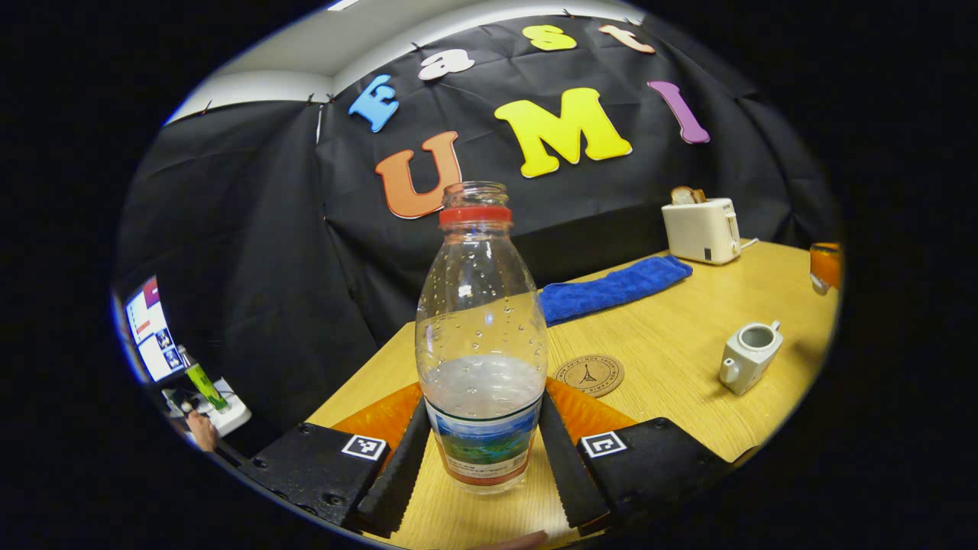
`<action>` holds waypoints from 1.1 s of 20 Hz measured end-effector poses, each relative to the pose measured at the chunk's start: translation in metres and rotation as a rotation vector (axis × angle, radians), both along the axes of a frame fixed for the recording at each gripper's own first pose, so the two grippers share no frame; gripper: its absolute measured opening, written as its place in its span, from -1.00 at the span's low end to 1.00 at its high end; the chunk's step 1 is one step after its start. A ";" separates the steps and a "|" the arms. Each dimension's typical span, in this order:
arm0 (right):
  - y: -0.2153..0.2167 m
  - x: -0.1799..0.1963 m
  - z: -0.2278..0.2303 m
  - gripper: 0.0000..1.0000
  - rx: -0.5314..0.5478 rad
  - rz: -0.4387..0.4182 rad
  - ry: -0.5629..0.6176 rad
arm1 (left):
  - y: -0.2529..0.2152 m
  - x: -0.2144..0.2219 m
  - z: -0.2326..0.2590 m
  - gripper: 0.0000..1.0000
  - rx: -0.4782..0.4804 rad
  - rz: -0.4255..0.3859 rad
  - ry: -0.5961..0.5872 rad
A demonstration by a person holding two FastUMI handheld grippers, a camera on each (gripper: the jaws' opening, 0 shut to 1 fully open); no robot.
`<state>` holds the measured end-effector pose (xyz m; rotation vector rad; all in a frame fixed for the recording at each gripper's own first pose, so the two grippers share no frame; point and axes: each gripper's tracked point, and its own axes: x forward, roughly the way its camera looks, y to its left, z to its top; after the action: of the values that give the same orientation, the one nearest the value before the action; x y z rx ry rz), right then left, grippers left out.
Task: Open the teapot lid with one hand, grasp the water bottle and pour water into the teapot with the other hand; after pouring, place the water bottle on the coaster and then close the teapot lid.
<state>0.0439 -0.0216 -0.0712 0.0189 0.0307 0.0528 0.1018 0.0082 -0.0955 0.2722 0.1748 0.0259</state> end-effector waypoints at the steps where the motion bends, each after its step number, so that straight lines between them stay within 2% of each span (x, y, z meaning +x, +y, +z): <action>1: -0.003 0.001 0.000 -0.99 0.006 -0.002 0.004 | -0.001 -0.001 0.002 0.55 0.049 0.002 0.010; 5: -0.017 0.004 0.002 -0.99 0.027 -0.023 0.014 | -0.006 -0.002 0.010 0.54 0.244 -0.003 0.039; 11: -0.032 0.006 0.007 -0.99 0.014 -0.058 -0.007 | -0.027 -0.005 0.023 0.53 0.610 -0.052 0.036; 14: -0.035 0.006 0.007 -0.99 0.019 -0.059 -0.007 | -0.045 -0.008 0.027 0.53 0.753 -0.095 0.022; 17: -0.040 0.009 0.005 -0.99 0.013 -0.073 0.001 | -0.061 -0.012 0.015 0.53 0.873 -0.140 0.063; 22: -0.048 0.011 0.004 -0.99 0.018 -0.087 0.009 | -0.069 -0.008 -0.001 0.53 1.077 -0.166 0.112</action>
<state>0.0546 -0.0697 -0.0673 0.0379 0.0386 -0.0344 0.0935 -0.0606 -0.0969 1.3630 0.2376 -0.0638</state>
